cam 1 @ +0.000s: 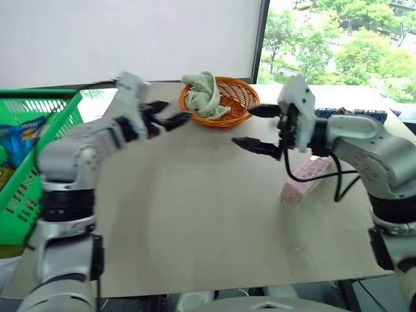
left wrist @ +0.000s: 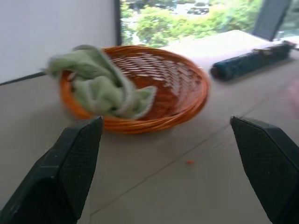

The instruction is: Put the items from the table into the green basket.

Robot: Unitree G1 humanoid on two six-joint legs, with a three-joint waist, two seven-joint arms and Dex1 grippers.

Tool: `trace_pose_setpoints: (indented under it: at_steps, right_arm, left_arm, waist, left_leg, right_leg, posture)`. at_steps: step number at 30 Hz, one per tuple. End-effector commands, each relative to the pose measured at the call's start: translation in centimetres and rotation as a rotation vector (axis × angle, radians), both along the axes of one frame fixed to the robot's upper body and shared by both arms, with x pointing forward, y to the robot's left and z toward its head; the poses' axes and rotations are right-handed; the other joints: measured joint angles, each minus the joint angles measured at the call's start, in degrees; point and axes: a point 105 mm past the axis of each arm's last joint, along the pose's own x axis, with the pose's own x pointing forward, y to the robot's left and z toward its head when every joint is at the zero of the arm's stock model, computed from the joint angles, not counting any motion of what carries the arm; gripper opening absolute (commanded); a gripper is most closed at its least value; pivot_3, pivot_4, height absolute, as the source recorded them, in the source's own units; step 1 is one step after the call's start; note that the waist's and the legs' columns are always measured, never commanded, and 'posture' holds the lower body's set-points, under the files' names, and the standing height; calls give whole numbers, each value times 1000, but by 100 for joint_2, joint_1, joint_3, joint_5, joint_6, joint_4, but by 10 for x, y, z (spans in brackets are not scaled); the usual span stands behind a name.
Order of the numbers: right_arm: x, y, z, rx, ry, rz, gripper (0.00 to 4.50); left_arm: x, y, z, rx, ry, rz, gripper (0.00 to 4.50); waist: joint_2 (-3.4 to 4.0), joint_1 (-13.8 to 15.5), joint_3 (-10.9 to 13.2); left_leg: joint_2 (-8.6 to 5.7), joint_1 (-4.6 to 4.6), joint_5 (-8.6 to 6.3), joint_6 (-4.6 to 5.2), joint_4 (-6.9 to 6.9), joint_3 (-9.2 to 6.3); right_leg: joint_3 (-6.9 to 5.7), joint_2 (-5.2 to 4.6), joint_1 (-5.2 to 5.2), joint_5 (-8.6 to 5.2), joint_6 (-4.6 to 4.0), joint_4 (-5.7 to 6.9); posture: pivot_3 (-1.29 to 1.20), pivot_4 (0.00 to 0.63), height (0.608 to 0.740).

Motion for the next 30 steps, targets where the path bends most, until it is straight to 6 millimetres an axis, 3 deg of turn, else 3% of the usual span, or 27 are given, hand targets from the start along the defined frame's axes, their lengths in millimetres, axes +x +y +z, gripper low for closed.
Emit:
trace_pose_setpoints:
  at_steps: [1, 4, 7, 12, 16, 20, 25, 30]
  right_arm:
    - [-13, -32, 13, -30, -59, -127, 4500]
    - [-23, -66, 4, -114, -24, -259, 4500]
    - [-34, -96, 0, -162, 17, -379, 4500]
    - [-52, -124, -4, -185, 55, -504, 4500]
    - [-60, -129, -5, -173, 64, -541, 4500]
    - [-64, -129, -7, -164, 72, -549, 4500]
    - [-64, -126, -8, -158, 76, -545, 4500]
    - [-64, -123, -7, -156, 76, -536, 4500]
  left_arm:
    - [-9, -44, -3, 16, 154, -115, 4472]
    - [-9, -83, -14, 34, 281, -211, 4472]
    - [5, -110, -31, 107, 310, -204, 4472]
    - [19, -148, -49, 166, 318, -233, 4472]
    - [15, -168, -58, 189, 316, -316, 4472]
    - [15, -184, -77, 237, 360, -289, 4472]
    - [21, -203, -99, 472, 141, -264, 4472]
    - [25, -205, -115, 587, 43, -240, 4472]
  waist:
    - [34, -166, 15]
    - [77, -424, 39]
    - [119, -653, 63]
    - [144, -1024, 87]
    - [169, -1205, 116]
    - [178, -1311, 128]
    - [178, -1360, 130]
    - [179, -1381, 132]
  left_leg:
    - [0, 4, -1, 1, 14, -2]
    - [-1, 32, -1, 3, 36, -5]
    - [-3, 123, -2, 3, 31, -5]
    - [-5, 153, -3, 2, 27, 0]
    - [-3, 151, -5, 2, 22, 0]
    - [-3, 145, -6, 3, 20, -5]
    - [-5, 139, -14, 15, 20, -3]
    - [-7, 129, -23, 28, 20, -2]
  right_leg:
    - [2, 24, 6, -1, 0, 10]
    - [8, 56, 40, -5, 3, 6]
    - [6, 64, 132, -41, 12, -12]
    - [31, 70, 149, -43, 12, -17]
    - [46, 74, 146, -43, 13, -20]
    - [41, 72, 145, -45, 16, -29]
    - [42, 53, 147, -50, 29, -44]
    - [41, 43, 148, -51, 37, -63]
  posture:
    - [-49, 0, 740]
    - [-140, 4, 740]
    - [-203, 12, 740]
    - [-249, 16, 740]
    - [-286, 23, 740]
    - [-293, 26, 740]
    - [-297, 35, 740]
    - [-304, 37, 740]
